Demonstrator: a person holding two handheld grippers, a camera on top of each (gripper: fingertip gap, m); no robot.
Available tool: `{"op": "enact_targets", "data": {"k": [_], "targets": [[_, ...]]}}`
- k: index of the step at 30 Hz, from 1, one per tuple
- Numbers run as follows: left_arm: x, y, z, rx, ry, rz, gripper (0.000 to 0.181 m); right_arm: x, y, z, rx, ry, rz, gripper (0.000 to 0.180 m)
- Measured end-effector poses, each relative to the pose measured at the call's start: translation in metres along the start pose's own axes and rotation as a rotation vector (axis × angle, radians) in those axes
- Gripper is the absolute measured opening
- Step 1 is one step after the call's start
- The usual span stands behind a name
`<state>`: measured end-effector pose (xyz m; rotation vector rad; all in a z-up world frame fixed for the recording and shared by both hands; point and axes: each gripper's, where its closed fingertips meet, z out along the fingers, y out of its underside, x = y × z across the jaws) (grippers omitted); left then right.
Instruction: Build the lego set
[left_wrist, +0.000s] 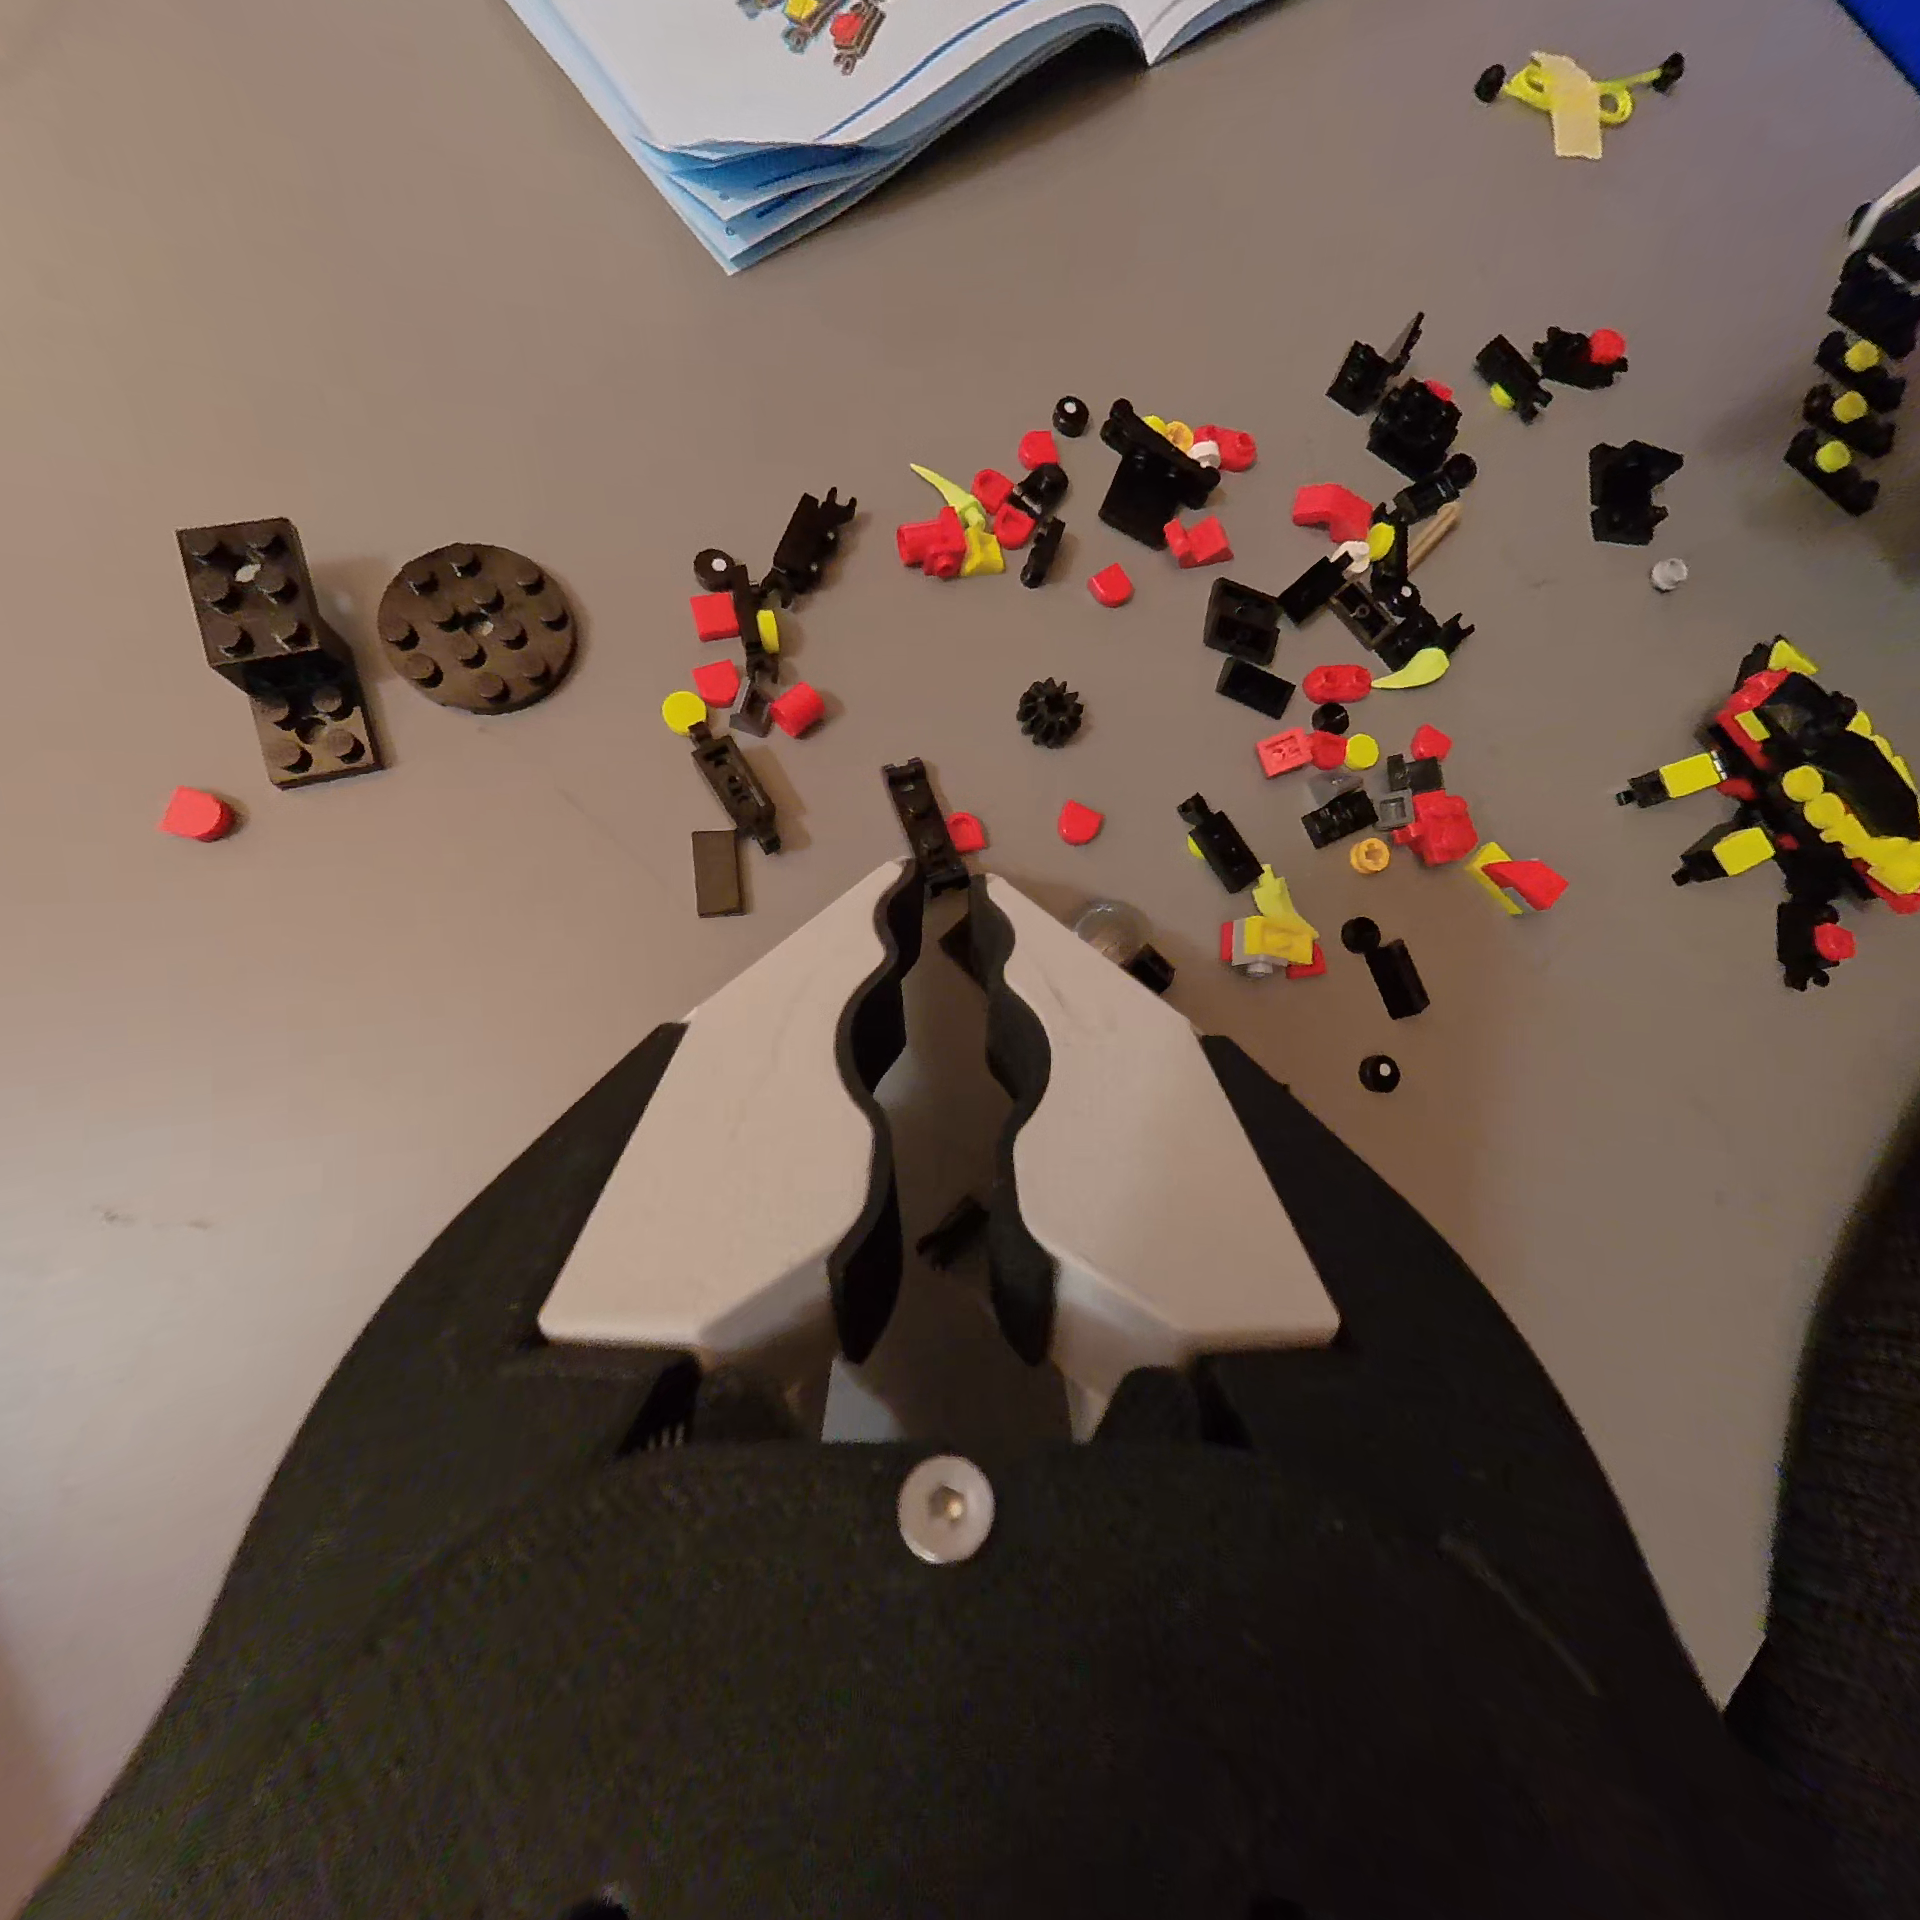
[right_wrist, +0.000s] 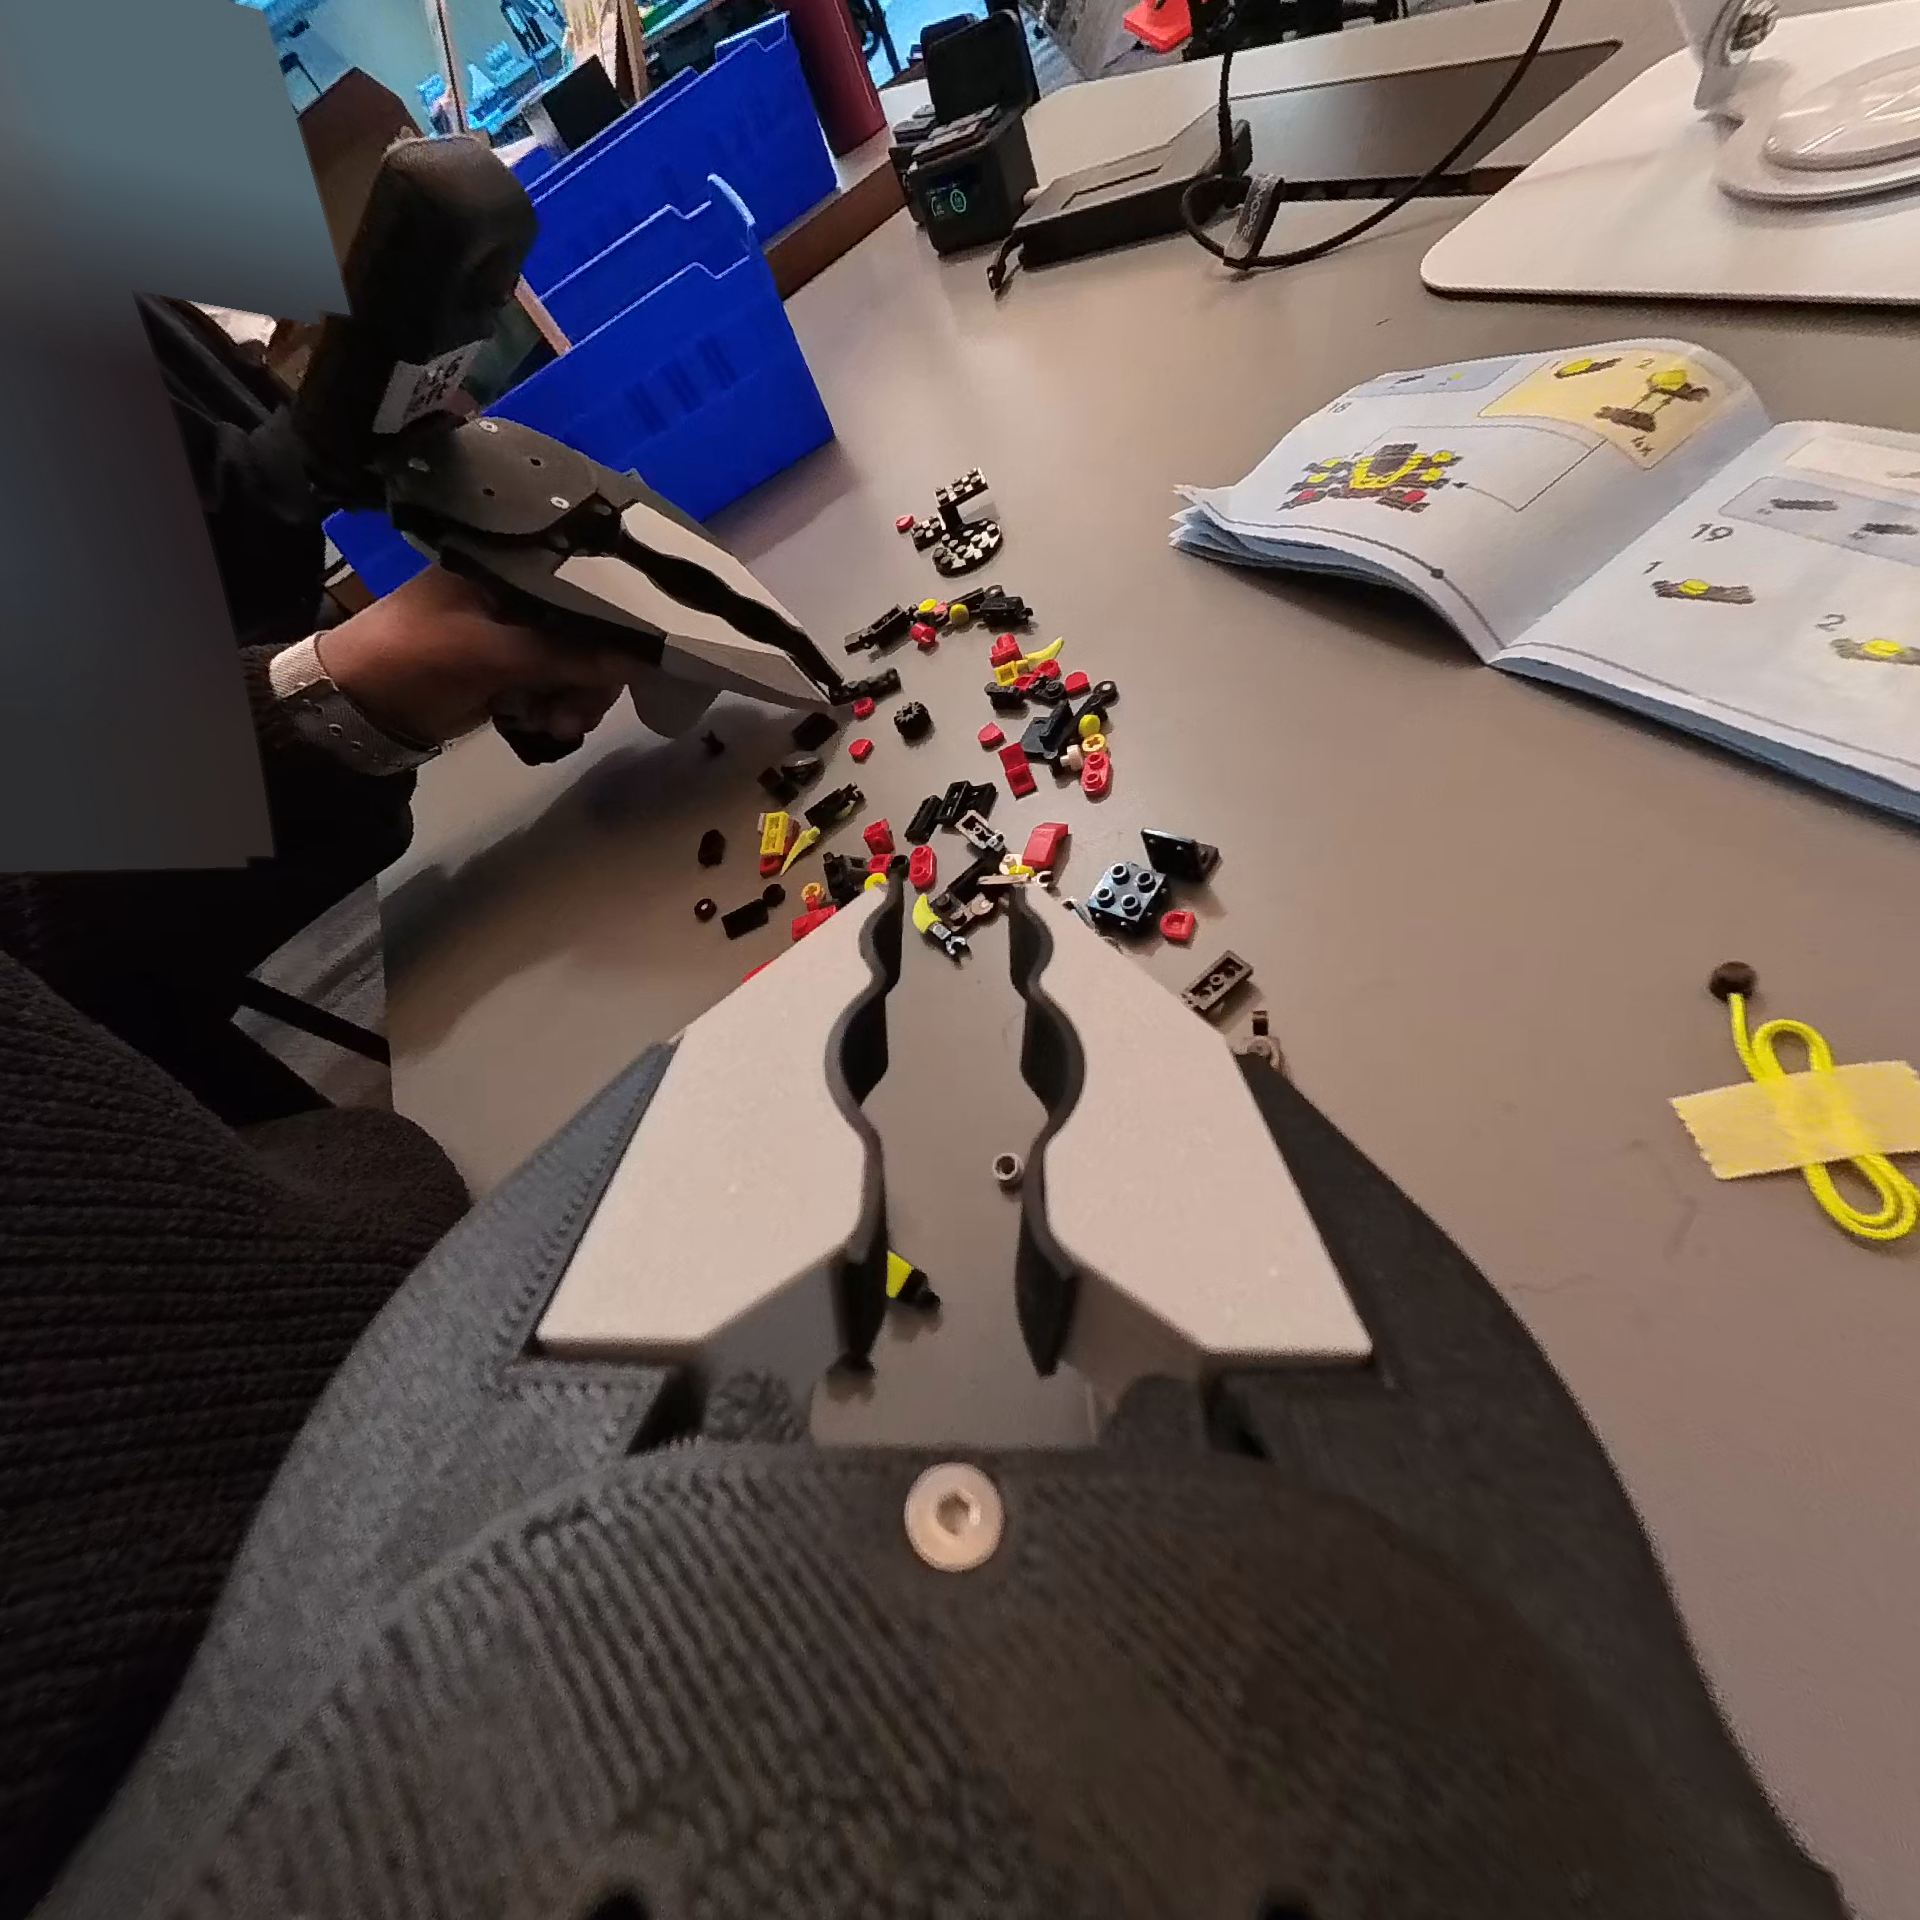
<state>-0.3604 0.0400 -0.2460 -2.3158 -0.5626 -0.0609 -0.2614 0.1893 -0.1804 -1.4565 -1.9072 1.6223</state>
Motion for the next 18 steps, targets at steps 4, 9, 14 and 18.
{"op": "enact_targets", "data": {"k": [4, 9, 14, 18], "targets": [[0.004, 0.001, 0.002, -0.007, 0.014, 0.0, 0.007, 0.0, -0.001, 0.0, 0.008, -0.01, 0.02, 0.019], [0.003, 0.0, 0.002, -0.007, -0.007, 0.014, 0.007, 0.0, -0.002, -0.001, 0.019, -0.015, 0.036, 0.02], [-0.002, -0.002, 0.0, 0.008, -0.019, -0.01, 0.007, 0.001, -0.003, -0.001, 0.026, -0.015, 0.043, 0.021], [-0.005, -0.003, -0.002, 0.02, -0.033, -0.02, 0.007, 0.02, 0.0, -0.006, 0.009, 0.103, 0.045, 0.023]]}}
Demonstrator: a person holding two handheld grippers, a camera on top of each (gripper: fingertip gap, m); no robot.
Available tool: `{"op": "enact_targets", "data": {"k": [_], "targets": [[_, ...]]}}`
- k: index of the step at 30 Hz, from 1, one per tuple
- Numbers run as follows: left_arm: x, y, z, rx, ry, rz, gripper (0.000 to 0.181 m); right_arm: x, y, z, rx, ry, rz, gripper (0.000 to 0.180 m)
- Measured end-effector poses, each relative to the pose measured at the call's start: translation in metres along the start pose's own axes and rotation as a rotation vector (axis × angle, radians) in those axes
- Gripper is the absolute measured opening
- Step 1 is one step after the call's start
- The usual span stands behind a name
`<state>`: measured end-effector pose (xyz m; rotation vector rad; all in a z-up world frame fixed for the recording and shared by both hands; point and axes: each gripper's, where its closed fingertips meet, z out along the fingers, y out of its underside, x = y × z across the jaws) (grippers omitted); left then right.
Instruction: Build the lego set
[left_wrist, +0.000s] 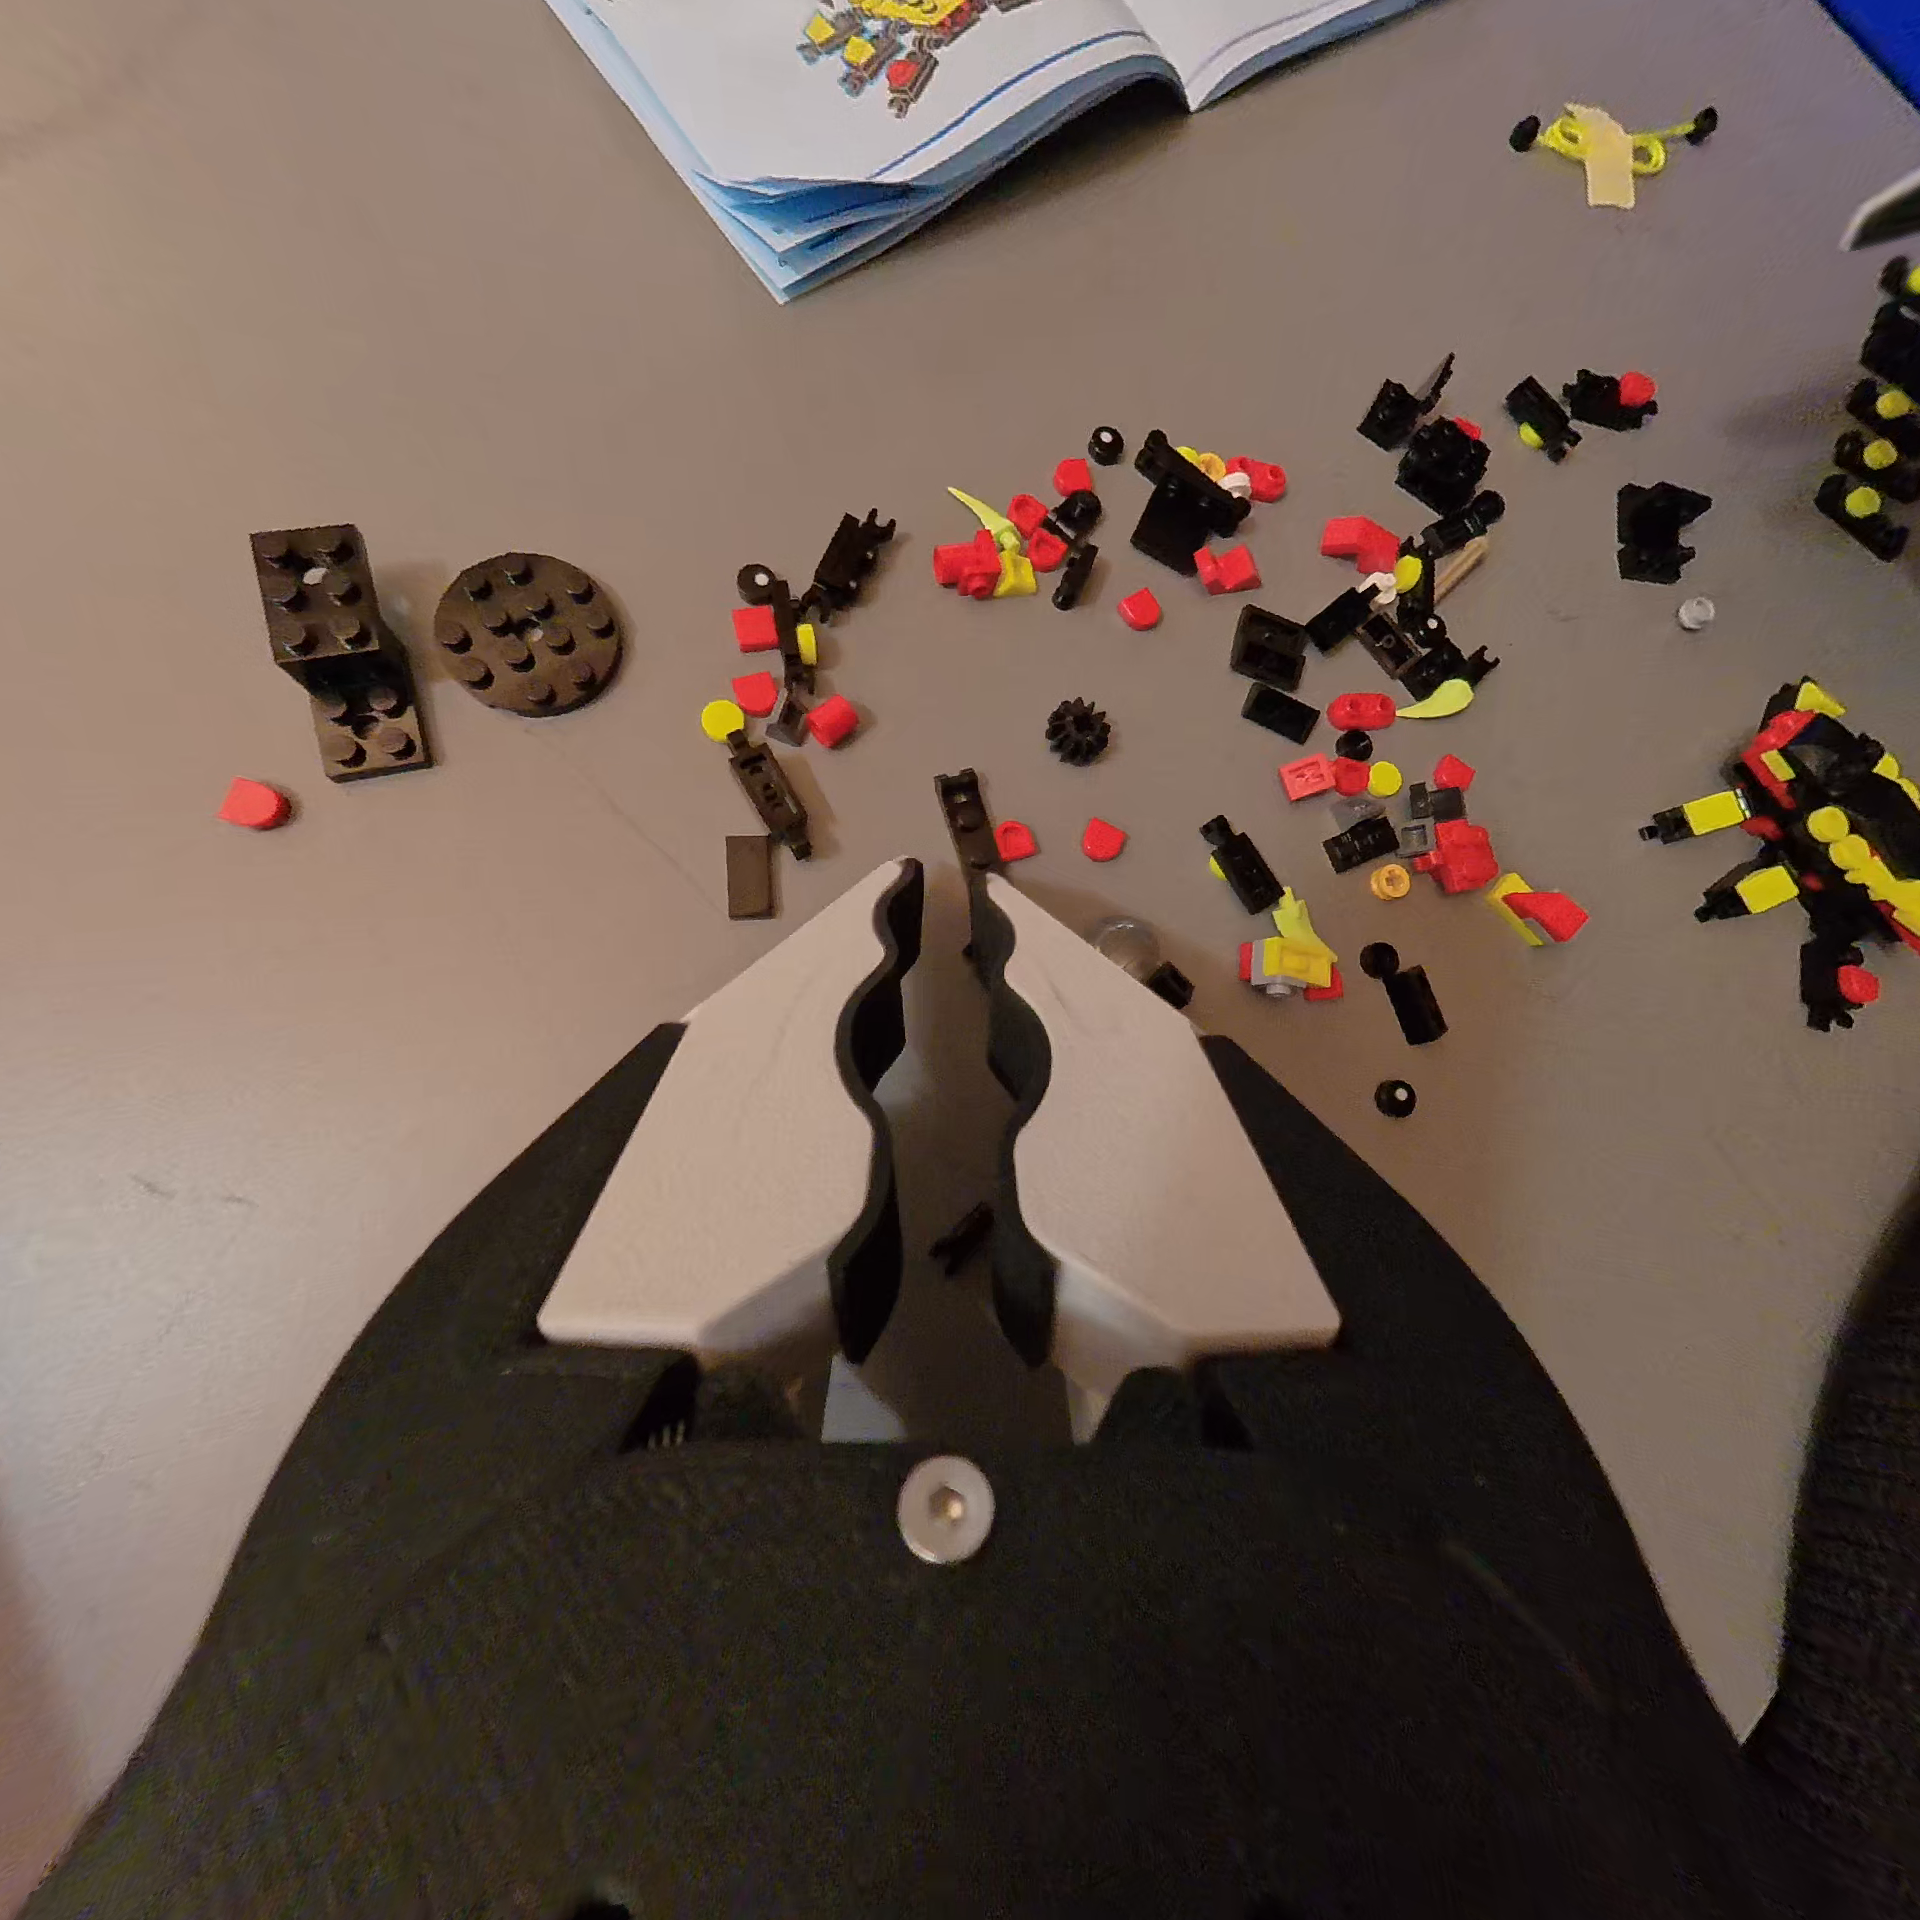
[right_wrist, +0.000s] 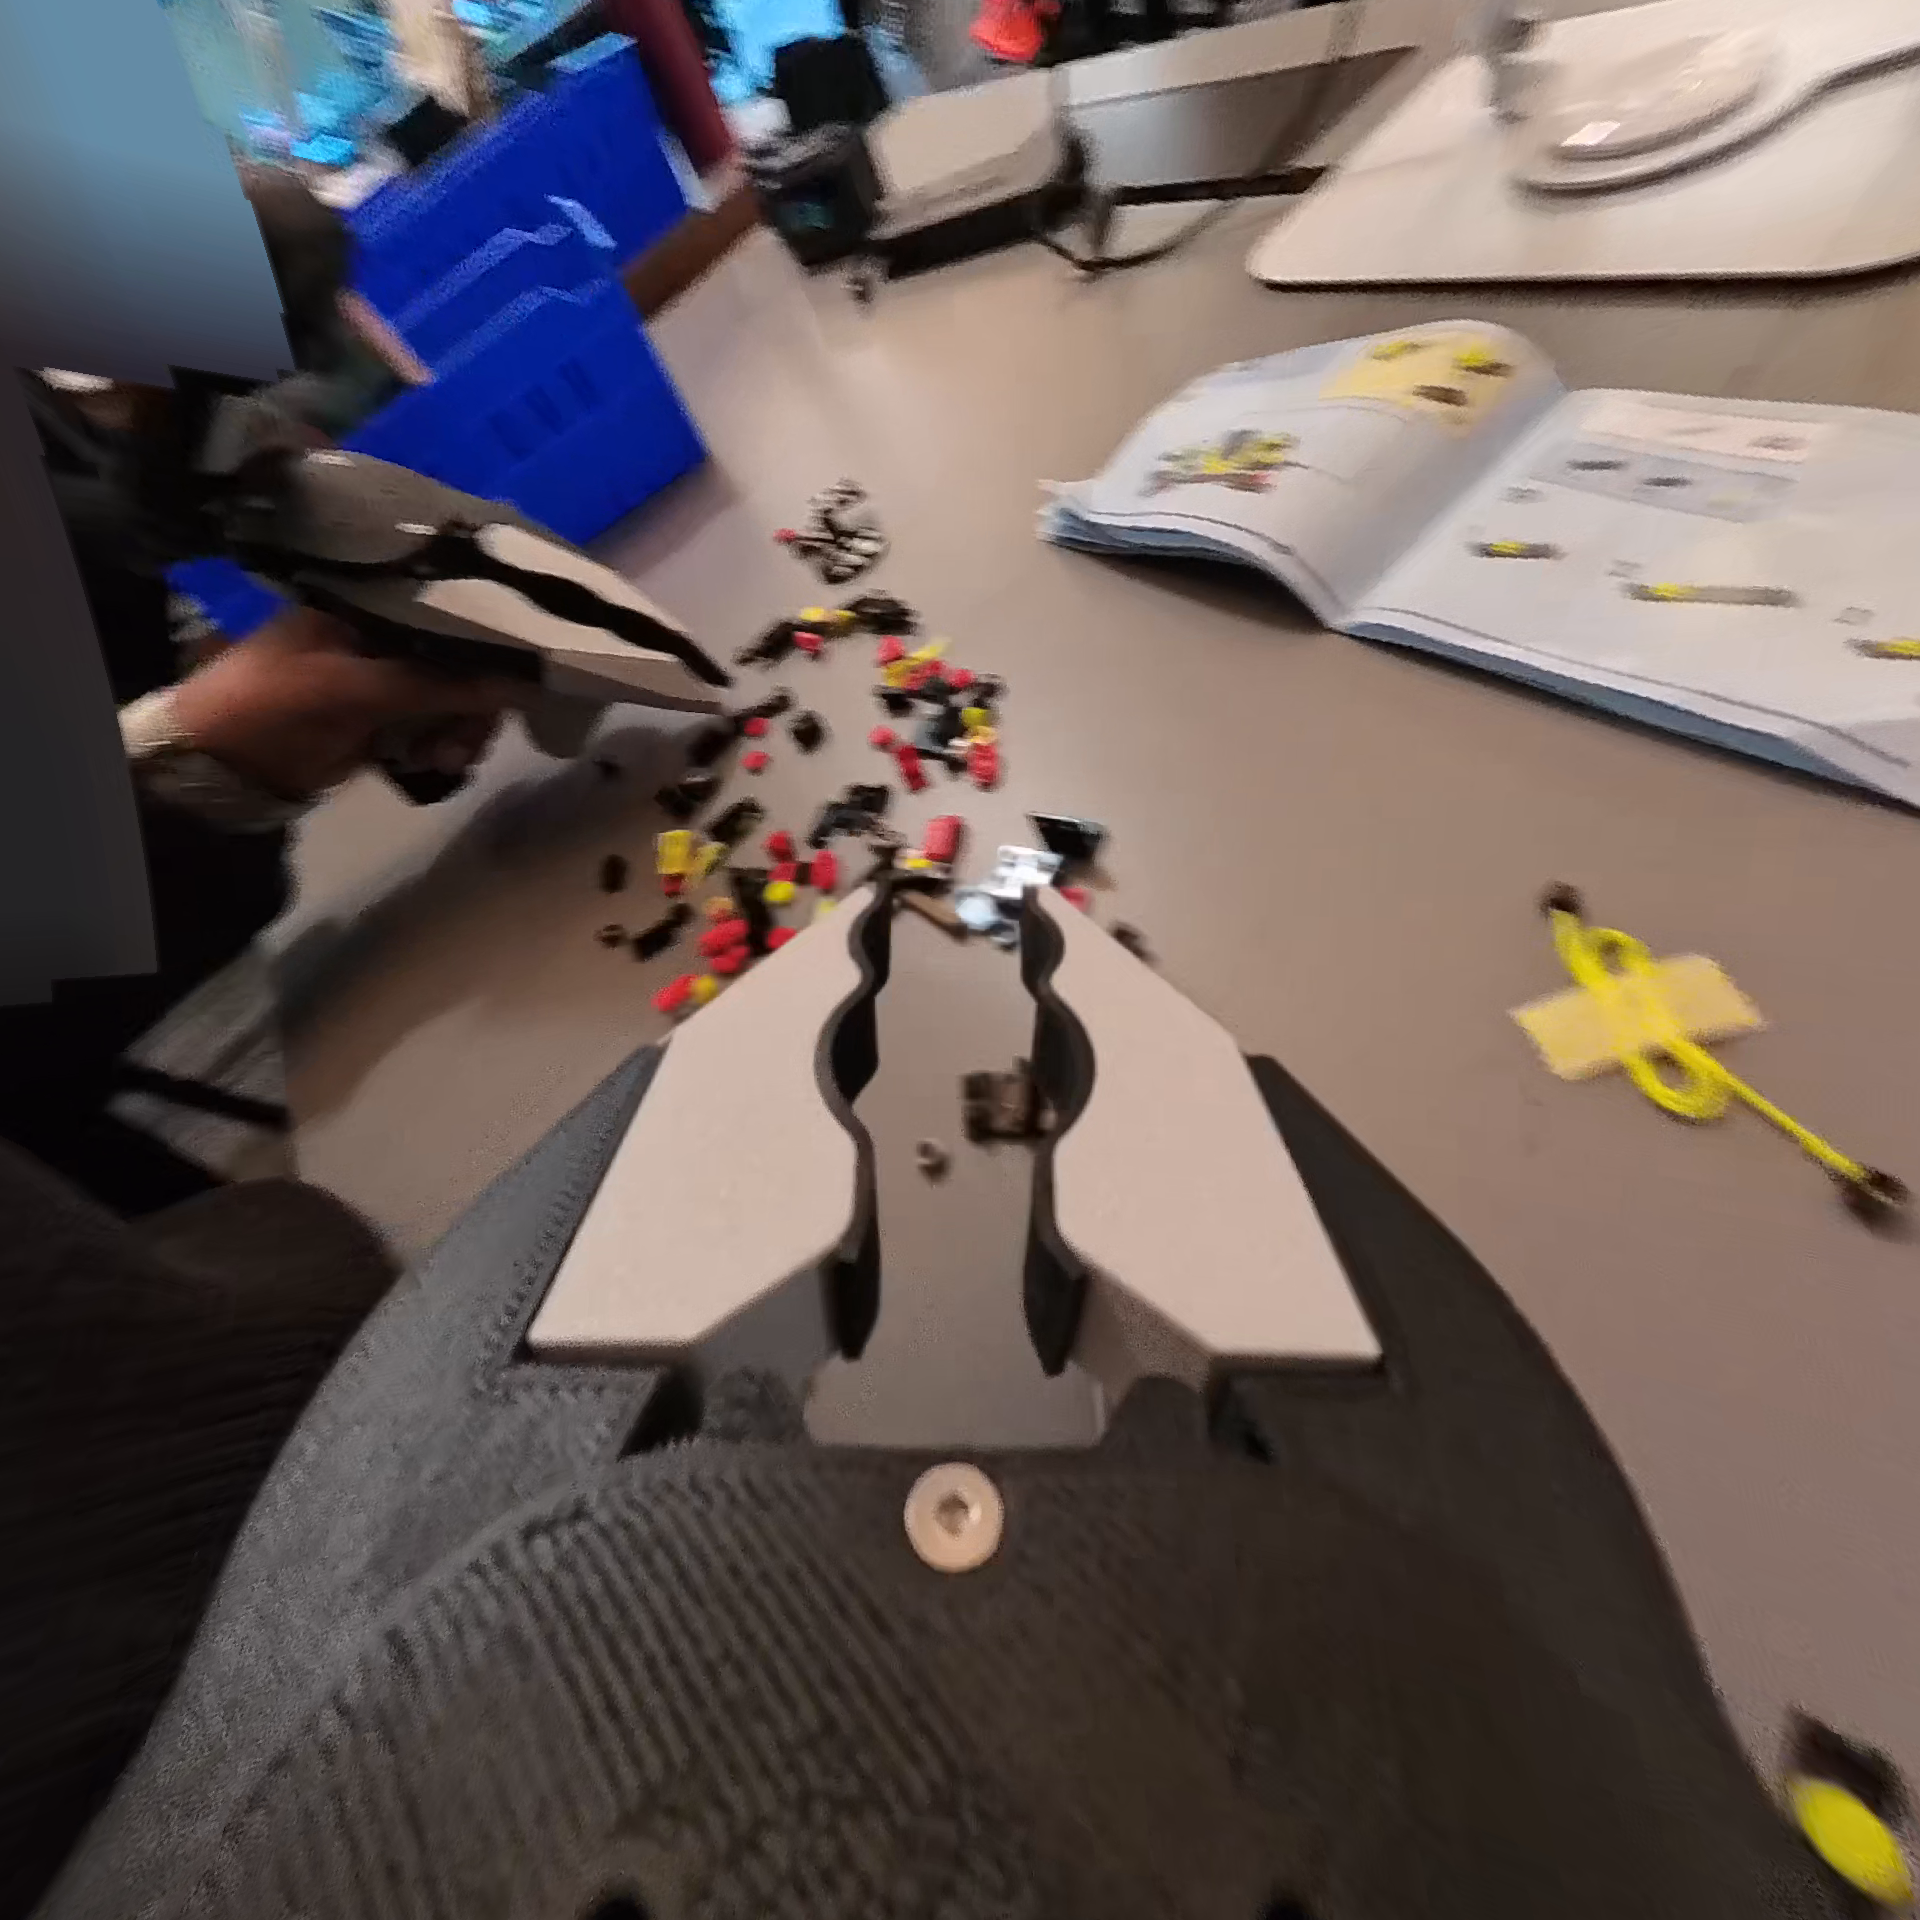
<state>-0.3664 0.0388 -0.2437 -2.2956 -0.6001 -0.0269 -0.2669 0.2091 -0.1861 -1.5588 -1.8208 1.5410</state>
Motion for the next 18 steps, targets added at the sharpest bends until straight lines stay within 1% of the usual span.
{"op": "enact_targets", "data": {"k": [2, 4, 7, 11, 14, 18], "targets": [[-0.002, 0.0, -0.001, 0.0, -0.01, -0.004, 0.007, 0.023, 0.001, -0.008, -0.01, 0.131, -0.02, 0.027], [-0.004, -0.001, -0.001, 0.006, -0.017, -0.011, 0.007, 0.04, -0.003, -0.018, 0.0, 0.217, -0.034, 0.03], [-0.007, -0.002, -0.002, 0.017, -0.024, -0.023, 0.007, 0.046, -0.007, -0.027, 0.028, 0.22, -0.008, 0.028], [-0.007, -0.003, -0.003, 0.022, -0.025, -0.027, 0.007, 0.047, -0.007, -0.028, 0.029, 0.209, 0.012, 0.027], [-0.006, -0.004, -0.002, 0.026, -0.029, -0.019, 0.007, 0.048, -0.004, -0.027, 0.007, 0.22, -0.003, 0.025], [-0.006, -0.003, -0.001, 0.02, -0.026, -0.016, 0.008, 0.054, 0.006, -0.027, -0.058, 0.255, -0.002, 0.017]]}}
